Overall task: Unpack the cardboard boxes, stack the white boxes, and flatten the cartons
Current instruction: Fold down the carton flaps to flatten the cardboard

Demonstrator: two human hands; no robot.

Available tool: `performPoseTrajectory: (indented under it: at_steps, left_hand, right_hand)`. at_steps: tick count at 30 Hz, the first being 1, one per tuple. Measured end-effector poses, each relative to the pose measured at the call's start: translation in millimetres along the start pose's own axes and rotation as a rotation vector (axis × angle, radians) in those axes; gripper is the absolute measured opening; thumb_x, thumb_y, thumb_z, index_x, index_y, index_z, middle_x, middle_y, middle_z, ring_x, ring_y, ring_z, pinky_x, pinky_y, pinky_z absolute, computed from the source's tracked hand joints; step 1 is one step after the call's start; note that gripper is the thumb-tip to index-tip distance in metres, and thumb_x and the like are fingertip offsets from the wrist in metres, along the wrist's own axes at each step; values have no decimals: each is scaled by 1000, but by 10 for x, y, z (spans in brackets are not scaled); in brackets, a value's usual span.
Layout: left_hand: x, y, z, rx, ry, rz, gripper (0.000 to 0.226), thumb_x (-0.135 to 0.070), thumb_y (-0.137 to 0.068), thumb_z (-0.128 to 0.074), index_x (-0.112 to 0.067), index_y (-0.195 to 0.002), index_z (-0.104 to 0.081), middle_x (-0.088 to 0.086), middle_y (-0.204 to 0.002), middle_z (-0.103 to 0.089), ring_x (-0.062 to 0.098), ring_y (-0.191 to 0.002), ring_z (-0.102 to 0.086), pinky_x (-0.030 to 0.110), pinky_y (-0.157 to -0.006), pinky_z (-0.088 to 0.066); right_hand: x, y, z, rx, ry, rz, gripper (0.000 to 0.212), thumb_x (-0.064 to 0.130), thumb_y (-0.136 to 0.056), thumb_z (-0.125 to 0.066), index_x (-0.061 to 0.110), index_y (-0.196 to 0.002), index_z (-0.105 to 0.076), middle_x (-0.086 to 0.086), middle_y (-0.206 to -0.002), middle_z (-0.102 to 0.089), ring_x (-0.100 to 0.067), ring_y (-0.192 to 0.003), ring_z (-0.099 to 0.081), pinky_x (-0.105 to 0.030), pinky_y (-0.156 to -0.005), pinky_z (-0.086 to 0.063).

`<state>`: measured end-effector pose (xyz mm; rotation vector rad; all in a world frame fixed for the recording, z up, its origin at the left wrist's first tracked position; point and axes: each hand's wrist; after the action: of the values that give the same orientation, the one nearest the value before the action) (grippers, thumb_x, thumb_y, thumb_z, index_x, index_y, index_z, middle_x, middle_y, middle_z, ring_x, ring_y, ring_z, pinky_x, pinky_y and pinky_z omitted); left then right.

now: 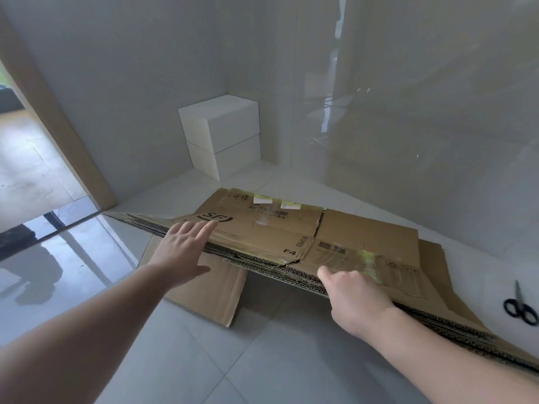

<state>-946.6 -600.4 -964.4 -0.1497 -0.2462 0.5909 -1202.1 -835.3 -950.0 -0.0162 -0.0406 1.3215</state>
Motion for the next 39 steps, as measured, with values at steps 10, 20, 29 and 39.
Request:
performPoseTrajectory:
  at_steps: [10, 20, 29, 39]
  left_hand:
    - [-605, 764, -813, 433, 1223, 1323, 36, -19, -81, -70, 0, -104, -50, 20, -109, -54, 30, -89, -56, 41, -77, -48]
    - [-606, 534, -721, 43, 1564, 1448, 14, 13, -86, -49, 4, -95, -42, 11, -77, -43, 15, -61, -43, 11, -47, -42]
    - [-257, 257, -294, -318, 785, 684, 98, -11, -67, -83, -19, -141, -18, 7, -139, -29, 21, -116, -48, 33, -89, -48]
    - [-61, -555, 365, -110, 57, -86, 35, -35, -78, -72, -17, -106, -60, -1, -108, -62, 25, -111, -56, 33, -99, -33]
  right_hand:
    - [-83, -139, 216, 4, -10, 8, 31, -4, -74, -42, 19, -91, -29, -6, -80, -59, -32, -83, -61, -32, -57, -34]
    - [-67, -198, 300, 39, -7, -31, 29, -1, -73, -42, 20, -92, -34, -7, -83, -61, -32, -86, -60, -32, -58, -36]
    - [-85, -201, 244, 66, -12, -8, 33, -3, -71, -37, 21, -94, -34, 4, -63, -34, -30, -79, -54, -32, -58, -34]
    - [-251, -280, 577, 77, 39, -11, 27, 0, -70, -37, 22, -84, -31, 5, -62, -39, -26, -67, -43, -28, -44, -22]
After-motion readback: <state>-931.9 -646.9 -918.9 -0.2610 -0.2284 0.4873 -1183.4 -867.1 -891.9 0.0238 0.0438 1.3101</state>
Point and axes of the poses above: each hand's wrist, its own y-axis away from the middle knuckle, its own z-axis out of the back of the hand, x = y × z
